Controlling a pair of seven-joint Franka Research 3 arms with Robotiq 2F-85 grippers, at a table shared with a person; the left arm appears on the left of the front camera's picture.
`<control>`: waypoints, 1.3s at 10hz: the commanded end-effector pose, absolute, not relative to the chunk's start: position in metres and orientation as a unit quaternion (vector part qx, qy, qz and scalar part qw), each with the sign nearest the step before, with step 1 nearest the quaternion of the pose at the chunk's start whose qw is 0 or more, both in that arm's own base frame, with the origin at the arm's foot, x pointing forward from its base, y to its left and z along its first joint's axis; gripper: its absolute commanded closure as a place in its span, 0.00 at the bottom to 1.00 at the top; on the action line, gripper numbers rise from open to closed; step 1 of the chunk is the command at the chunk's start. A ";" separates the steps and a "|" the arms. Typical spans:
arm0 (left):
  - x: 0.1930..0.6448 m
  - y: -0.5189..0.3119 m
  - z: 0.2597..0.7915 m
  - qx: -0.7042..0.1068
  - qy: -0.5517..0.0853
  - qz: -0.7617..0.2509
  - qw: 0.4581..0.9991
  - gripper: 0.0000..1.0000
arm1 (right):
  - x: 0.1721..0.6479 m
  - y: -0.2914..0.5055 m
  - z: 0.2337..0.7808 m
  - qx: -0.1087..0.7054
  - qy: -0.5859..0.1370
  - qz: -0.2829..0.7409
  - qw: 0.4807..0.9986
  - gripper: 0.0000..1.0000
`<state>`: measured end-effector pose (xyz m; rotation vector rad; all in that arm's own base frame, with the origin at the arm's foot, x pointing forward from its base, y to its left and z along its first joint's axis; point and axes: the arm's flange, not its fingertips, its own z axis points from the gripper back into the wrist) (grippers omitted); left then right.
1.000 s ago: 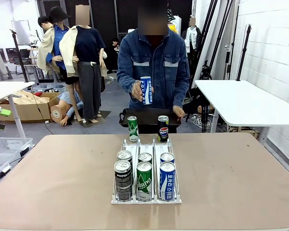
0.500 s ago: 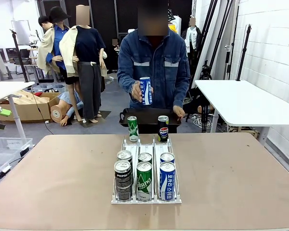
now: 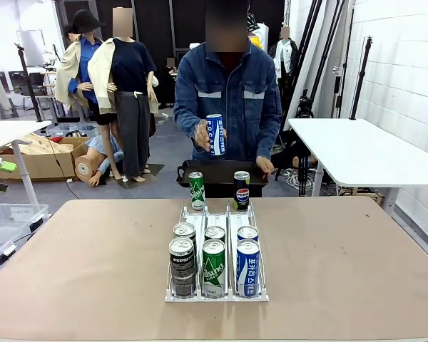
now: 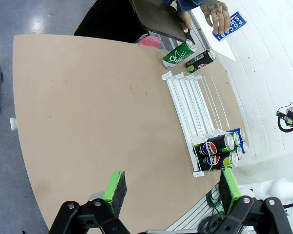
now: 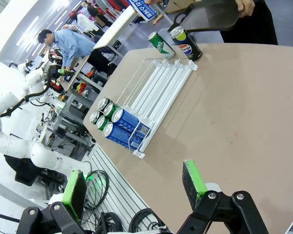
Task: Retrieve and hand over the desired beverage to the person.
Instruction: Pick up a can of the same type that the person held from the Automatic Can Dispenser.
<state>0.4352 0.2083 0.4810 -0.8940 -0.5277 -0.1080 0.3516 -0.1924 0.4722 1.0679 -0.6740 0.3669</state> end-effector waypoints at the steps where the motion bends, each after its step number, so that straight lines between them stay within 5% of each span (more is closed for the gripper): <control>1: 0.434 0.209 0.481 -0.427 -0.253 -0.052 0.866 0.00 | 0.351 -0.193 0.471 0.498 -0.312 0.175 0.790 0.00; 13: 0.434 0.209 0.481 -0.427 -0.253 -0.052 0.866 0.00 | 0.351 -0.193 0.471 0.498 -0.312 0.175 0.790 0.00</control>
